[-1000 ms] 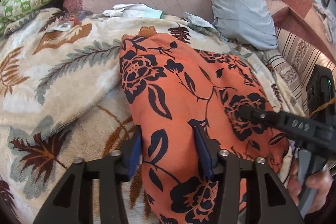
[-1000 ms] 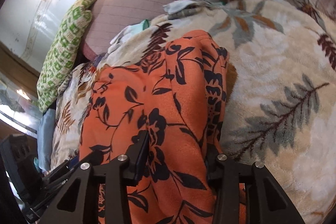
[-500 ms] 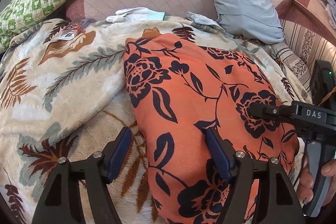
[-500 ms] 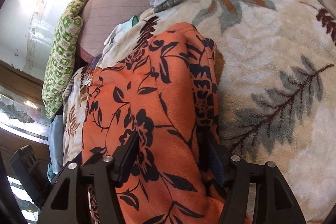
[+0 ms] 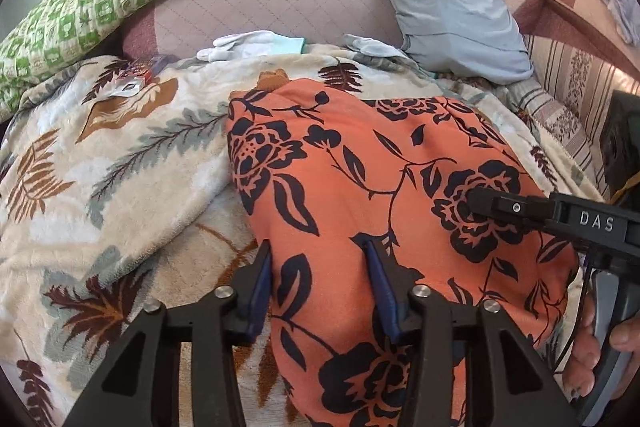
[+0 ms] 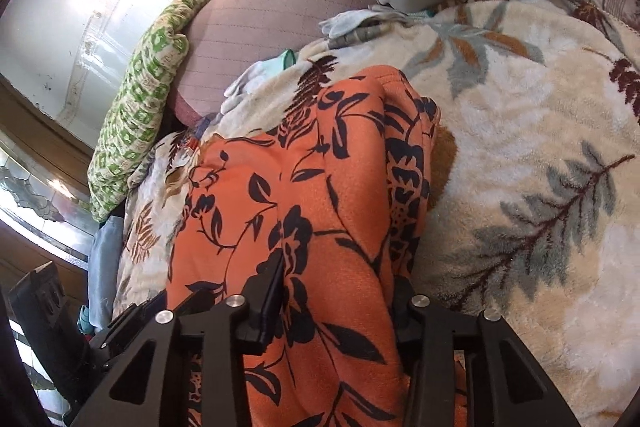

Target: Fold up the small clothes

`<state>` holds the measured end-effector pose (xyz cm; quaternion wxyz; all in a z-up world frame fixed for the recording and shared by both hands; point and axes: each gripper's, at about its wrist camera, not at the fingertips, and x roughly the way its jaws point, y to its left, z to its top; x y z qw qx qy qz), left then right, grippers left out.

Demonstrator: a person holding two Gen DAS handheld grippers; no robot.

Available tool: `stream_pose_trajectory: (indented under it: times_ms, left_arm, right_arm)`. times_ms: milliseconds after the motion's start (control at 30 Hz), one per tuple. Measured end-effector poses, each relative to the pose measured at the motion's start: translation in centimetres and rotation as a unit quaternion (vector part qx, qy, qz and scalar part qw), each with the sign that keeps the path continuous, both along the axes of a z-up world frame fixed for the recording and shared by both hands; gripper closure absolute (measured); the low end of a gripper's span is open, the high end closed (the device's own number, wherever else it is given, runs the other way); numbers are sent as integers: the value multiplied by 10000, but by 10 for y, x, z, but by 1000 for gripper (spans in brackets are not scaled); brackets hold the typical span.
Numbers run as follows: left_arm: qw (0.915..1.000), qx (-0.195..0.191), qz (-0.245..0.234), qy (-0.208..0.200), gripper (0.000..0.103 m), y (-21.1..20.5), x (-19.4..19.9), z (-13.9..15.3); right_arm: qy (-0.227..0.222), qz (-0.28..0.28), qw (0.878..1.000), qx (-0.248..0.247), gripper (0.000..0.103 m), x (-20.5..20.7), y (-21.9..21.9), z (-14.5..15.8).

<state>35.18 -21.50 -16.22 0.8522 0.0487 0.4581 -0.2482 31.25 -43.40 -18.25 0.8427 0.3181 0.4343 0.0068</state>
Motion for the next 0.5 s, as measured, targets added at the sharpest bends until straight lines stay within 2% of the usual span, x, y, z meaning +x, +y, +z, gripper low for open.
stream_pose_trajectory:
  times_ms: [167, 233, 300, 400, 467, 500]
  left_arm:
    - [9996, 88, -4, -262, 66, 0, -6, 13]
    - [9987, 93, -40, -499, 80, 0, -10, 23]
    - [9969, 41, -173, -773, 82, 0, -17, 36]
    - [9927, 343, -241, -1130, 82, -1, -24, 44]
    - [9940, 466, -86, -991, 72, 7, -16, 37]
    - [9968, 404, 99, -676, 58, 17, -6, 30]
  right_arm:
    - [-308, 57, 9994, -168, 66, -3, 7, 18]
    - [-470, 114, 9987, -169, 70, -4, 11, 27]
    - [-550, 212, 9981, -201, 72, -4, 17, 34]
    - [-298, 146, 9972, -671, 72, 1, 26, 33]
    - [-109, 101, 9972, -729, 72, 3, 20, 27]
    - [21, -29, 9983, -575, 71, 2, 10, 21]
